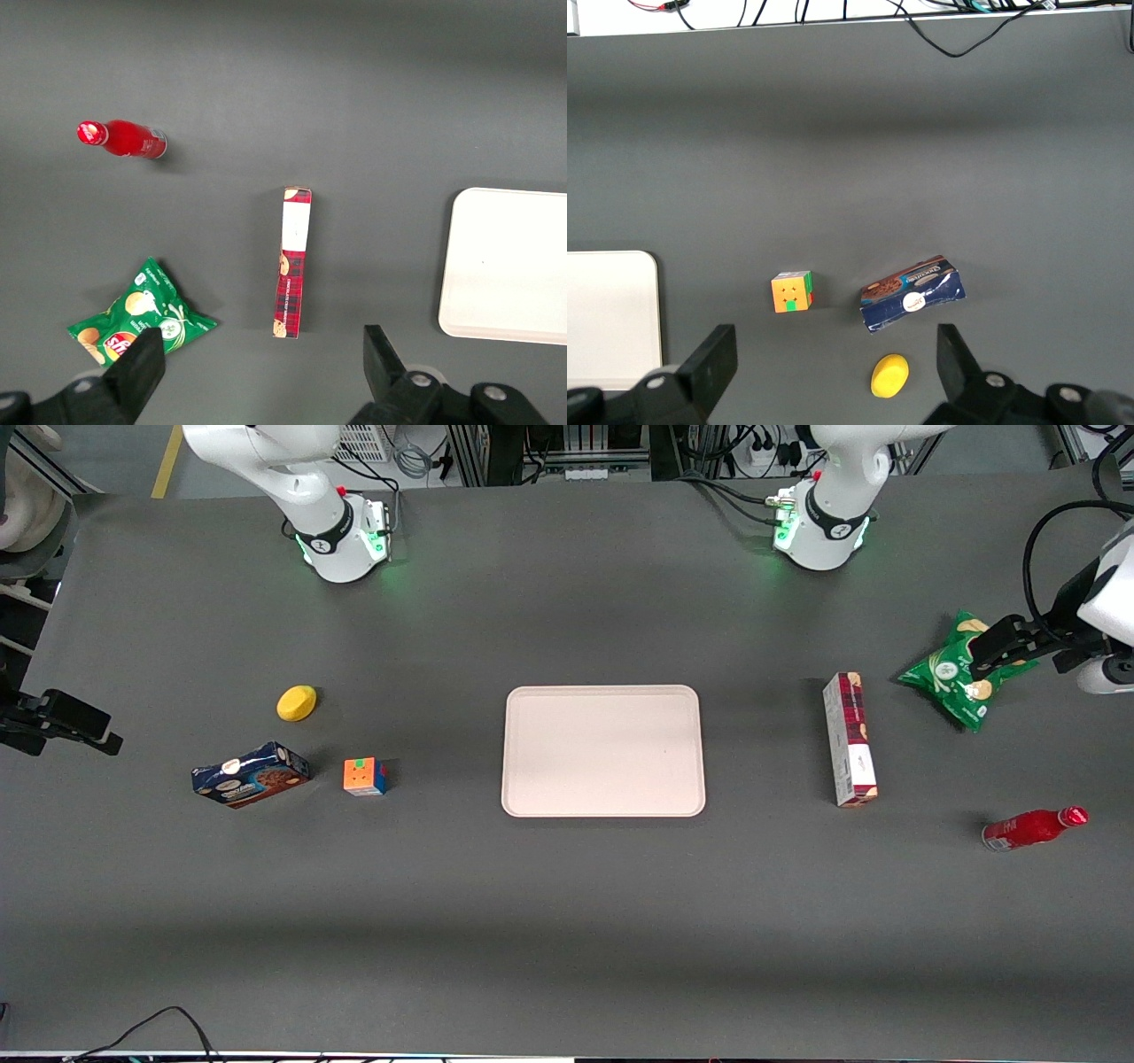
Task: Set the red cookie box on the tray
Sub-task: 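Move the left gripper over the upright red plaid cookie box, then lower the open left gripper around the cookie box and close it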
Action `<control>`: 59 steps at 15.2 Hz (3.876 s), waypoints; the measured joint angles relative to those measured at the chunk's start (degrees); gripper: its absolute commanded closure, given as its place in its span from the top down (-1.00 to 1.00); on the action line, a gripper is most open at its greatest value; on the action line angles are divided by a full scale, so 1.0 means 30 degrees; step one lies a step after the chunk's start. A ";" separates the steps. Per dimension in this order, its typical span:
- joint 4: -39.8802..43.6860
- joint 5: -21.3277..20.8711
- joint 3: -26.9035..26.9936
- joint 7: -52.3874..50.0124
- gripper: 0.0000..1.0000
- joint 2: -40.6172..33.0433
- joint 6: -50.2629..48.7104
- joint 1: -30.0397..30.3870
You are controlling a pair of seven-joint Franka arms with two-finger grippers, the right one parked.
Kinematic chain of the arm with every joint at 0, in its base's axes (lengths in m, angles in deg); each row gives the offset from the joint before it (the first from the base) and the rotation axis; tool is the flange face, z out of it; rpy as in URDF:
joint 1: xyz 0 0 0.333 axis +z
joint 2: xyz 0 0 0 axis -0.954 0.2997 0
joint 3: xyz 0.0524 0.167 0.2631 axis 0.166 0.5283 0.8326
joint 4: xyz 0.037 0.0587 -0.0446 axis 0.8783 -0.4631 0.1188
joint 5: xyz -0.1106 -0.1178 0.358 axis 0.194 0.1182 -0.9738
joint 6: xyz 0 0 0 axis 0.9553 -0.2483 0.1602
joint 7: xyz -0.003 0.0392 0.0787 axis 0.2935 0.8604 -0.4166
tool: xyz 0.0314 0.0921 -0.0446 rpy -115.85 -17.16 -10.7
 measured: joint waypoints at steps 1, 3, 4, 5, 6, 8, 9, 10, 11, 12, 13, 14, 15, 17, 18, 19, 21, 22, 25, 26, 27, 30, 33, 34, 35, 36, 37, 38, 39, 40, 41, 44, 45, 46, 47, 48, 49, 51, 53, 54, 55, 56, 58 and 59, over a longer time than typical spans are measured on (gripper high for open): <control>0.0000 0.0002 -0.0001 -0.0001 1.00 0.0000 0.0000 0.0000; 0.0000 0.0005 -0.0002 -0.0004 1.00 0.0000 0.0000 0.0000; 0.0000 0.0008 -0.0005 -0.0004 1.00 0.0000 0.0001 -0.0003; 0.0000 0.0016 -0.0014 -0.0004 1.00 0.0000 0.0012 -0.0031; 0.0000 0.0025 -0.0033 -0.0004 1.00 0.0000 0.0021 -0.0080; 0.0000 0.0211 -0.0052 -0.0004 1.00 0.0030 0.0023 -0.0148; -0.0007 0.0307 -0.0052 -0.0004 1.00 0.0089 0.0021 -0.0176; -0.0038 0.0347 -0.0056 -0.0004 1.00 0.0189 0.0007 -0.0228; -0.0125 0.0359 -0.0063 -0.0004 1.00 0.0322 -0.0005 -0.0317; -0.0327 0.0363 -0.0070 -0.0005 1.00 0.0475 -0.0008 -0.0412; -0.0631 0.0366 -0.0085 -0.0012 1.00 0.0671 0.0012 -0.0493; -0.1108 0.0368 -0.0104 -0.0020 1.00 0.0894 0.0296 -0.0547; -0.1774 0.0369 -0.0112 -0.0030 1.00 0.1074 0.0968 -0.0584; -0.3732 0.0370 -0.0114 -0.0039 1.00 0.1307 0.3126 -0.0599; -0.4813 0.0370 -0.0114 -0.0040 1.00 0.1366 0.4247 -0.0600; -0.5944 0.0371 -0.0115 -0.0042 1.00 0.1400 0.5411 -0.0601; -0.7956 0.0371 -0.0115 -0.0042 1.00 0.1380 0.7577 -0.0602; -0.8958 0.0371 -0.0114 -0.0042 1.00 0.1357 0.8767 -0.0602; -1.1929 0.0371 -0.0113 -0.0042 1.00 0.1312 1.2700 -0.0602; -1.2828 0.0370 -0.0114 -0.0042 1.00 0.1309 1.3955 -0.0604; -1.3657 0.0370 -0.0114 -0.0042 1.00 0.1313 1.5064 -0.0606; -1.5367 0.0359 -0.0114 -0.0042 1.00 0.1420 1.7133 -0.0612; -1.6104 0.0349 -0.0114 -0.0042 1.00 0.1849 1.8640 -0.0616; -1.6262 0.0347 -0.0113 -0.0042 1.00 0.2144 1.9223 -0.0618; -1.6368 0.0345 -0.0114 -0.0042 1.00 0.2478 1.9723 -0.0619; -1.6431 0.0341 -0.0113 -0.0041 1.00 0.2779 2.0064 -0.0620; -1.6488 0.0335 -0.0111 -0.0029 1.00 0.3044 2.0381 -0.0619; -1.6566 0.0331 -0.0106 -0.0022 1.00 0.3268 2.0763 -0.0620; -1.6736 0.0327 -0.0100 -0.0021 1.00 0.3490 2.1320 -0.0620; -1.6955 0.0327 -0.0088 -0.0021 1.00 0.3705 2.1840 -0.0620; -1.7131 0.0327 -0.0071 -0.0013 1.00 0.3919 2.2202 -0.0620; -1.7264 0.0276 -0.0049 0.0003 0.33 0.4182 2.2521 -0.0620; -1.7263 0.0208 -0.0047 0.0009 0.05 0.4185 2.2524 -0.0620; -1.7261 0.0124 -0.0033 0.0009 -0.16 0.4185 2.2526 -0.0620; -1.7261 0.0050 0.0031 0.0010 -0.32 0.4185 2.2526 -0.0621; -1.7258 -0.0050 0.0160 0.0021 -0.44 0.4185 2.2527 -0.0620; -1.7252 -0.0122 0.0296 0.0121 -0.53 0.4185 2.2527 -0.0619; -1.7235 -0.0165 0.0571 0.0429 -0.75 0.4185 2.2529 -0.0620; -1.7223 -0.0182 0.0779 0.0636 -0.95 0.4182 2.2540 -0.0619; -1.7209 -0.0183 0.0784 0.0673 -1.00 0.4177 2.2540 -0.0621; -1.7208 -0.0184 0.0784 0.0686 -1.00 0.4171 2.2539 -0.0621; -1.7205 -0.0184 0.0784 0.0687 -1.00 0.4171 2.2535 -0.0622; -1.7113 -0.0184 0.0786 0.0687 -1.00 0.4165 2.2534 -0.0621; -1.6950 -0.0184 0.0787 0.0687 -1.00 0.4166 2.2381 -0.0621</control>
